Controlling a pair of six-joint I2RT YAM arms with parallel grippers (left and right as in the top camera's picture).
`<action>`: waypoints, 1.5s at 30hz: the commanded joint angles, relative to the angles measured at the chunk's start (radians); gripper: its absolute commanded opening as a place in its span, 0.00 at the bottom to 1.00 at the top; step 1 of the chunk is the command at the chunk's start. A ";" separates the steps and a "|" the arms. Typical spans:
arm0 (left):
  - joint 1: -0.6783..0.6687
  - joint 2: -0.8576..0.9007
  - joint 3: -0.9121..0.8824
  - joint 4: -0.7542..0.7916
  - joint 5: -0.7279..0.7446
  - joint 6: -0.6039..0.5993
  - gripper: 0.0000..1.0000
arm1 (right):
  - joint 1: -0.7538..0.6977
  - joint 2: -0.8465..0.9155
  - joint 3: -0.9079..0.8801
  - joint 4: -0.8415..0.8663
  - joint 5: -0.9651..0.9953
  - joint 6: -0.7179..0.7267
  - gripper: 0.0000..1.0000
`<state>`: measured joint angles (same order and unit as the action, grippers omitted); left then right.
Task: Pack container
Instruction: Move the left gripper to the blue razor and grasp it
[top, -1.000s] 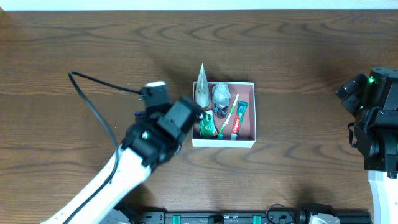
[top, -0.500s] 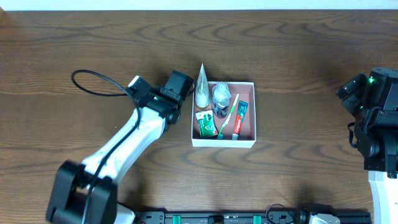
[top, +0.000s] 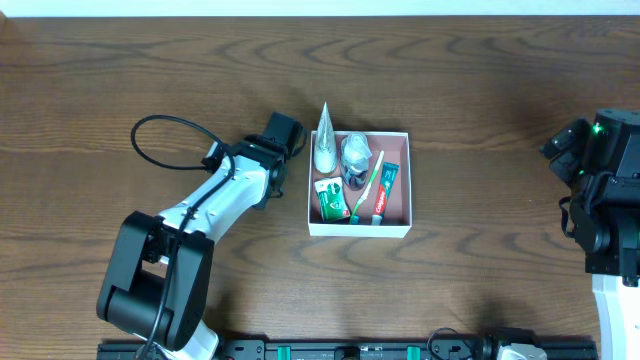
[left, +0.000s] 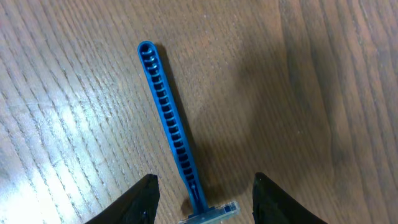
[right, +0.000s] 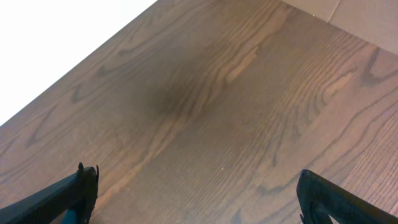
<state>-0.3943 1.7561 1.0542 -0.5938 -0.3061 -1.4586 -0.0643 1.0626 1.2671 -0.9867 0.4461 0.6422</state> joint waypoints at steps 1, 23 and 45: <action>0.006 0.005 -0.003 -0.003 0.015 -0.032 0.50 | -0.008 -0.001 0.008 -0.002 0.021 -0.012 0.99; 0.031 0.080 -0.003 -0.002 0.037 -0.073 0.52 | -0.008 -0.001 0.008 -0.002 0.021 -0.011 0.99; 0.036 0.128 -0.002 -0.002 0.060 0.258 0.06 | -0.008 -0.001 0.008 -0.002 0.021 -0.012 0.99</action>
<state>-0.3672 1.8572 1.0550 -0.5938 -0.2642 -1.3312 -0.0643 1.0630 1.2671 -0.9867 0.4461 0.6422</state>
